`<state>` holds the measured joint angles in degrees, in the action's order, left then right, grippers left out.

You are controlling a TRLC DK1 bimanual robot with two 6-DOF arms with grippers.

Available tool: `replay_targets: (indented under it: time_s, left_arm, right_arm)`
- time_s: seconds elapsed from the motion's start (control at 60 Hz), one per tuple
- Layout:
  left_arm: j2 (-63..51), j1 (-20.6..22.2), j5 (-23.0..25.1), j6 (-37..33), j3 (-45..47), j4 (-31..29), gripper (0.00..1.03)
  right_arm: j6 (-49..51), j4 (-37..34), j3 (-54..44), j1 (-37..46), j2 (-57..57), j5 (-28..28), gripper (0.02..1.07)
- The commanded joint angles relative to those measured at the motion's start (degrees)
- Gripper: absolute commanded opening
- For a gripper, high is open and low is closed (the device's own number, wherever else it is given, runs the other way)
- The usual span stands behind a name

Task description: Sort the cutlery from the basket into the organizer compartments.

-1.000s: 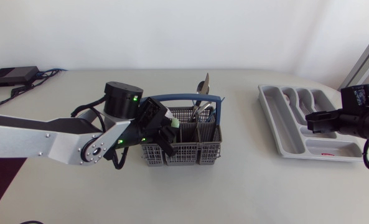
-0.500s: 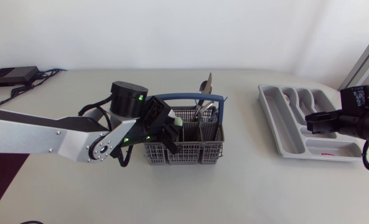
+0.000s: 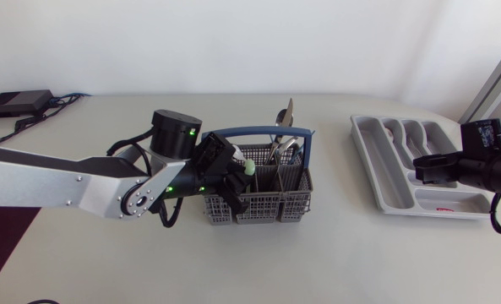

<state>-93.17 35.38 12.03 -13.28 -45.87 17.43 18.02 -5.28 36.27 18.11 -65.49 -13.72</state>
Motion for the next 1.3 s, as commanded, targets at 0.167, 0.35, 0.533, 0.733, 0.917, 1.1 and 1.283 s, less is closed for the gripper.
replay_targets:
  time_s: [0.167, 0.35, 0.533, 0.733, 0.917, 1.1, 1.283]
  left_arm:
    - [-0.09, 0.66, -0.87, 0.18, -2.3, 1.29, 0.38]
    - [-0.35, 2.51, -7.81, -2.28, -1.77, 4.28, 0.39]
    - [-2.99, 2.77, -10.01, -3.42, -2.56, 5.86, 0.39]
    - [-4.83, 1.98, -9.57, -2.72, -3.88, 5.68, 0.39]
    - [-5.1, 1.71, -5.97, -1.49, -4.32, 4.98, 0.4]
    - [-5.45, 2.15, -3.33, -0.87, -4.58, 4.28, 0.4]
    - [-6.5, 3.65, -3.42, -1.31, -4.58, 4.01, 0.32]
  right_arm:
    - [-0.18, 0.88, -1.55, 0.0, -0.86, -0.17, 0.75]
    - [-0.27, 1.24, -1.55, 0.0, -1.3, -0.17, 0.75]
    - [-0.18, 1.67, -1.82, 0.0, -1.57, -0.17, 0.75]
    - [-0.18, 1.76, -1.91, 0.0, -1.57, -0.17, 0.75]
    - [-0.18, 1.85, -2.08, 0.0, -1.48, -0.17, 0.75]
    - [-0.18, 2.38, -2.52, 0.0, -1.39, 0.0, 0.75]
    - [-0.18, 2.38, -2.61, 0.0, -1.3, 0.0, 0.75]
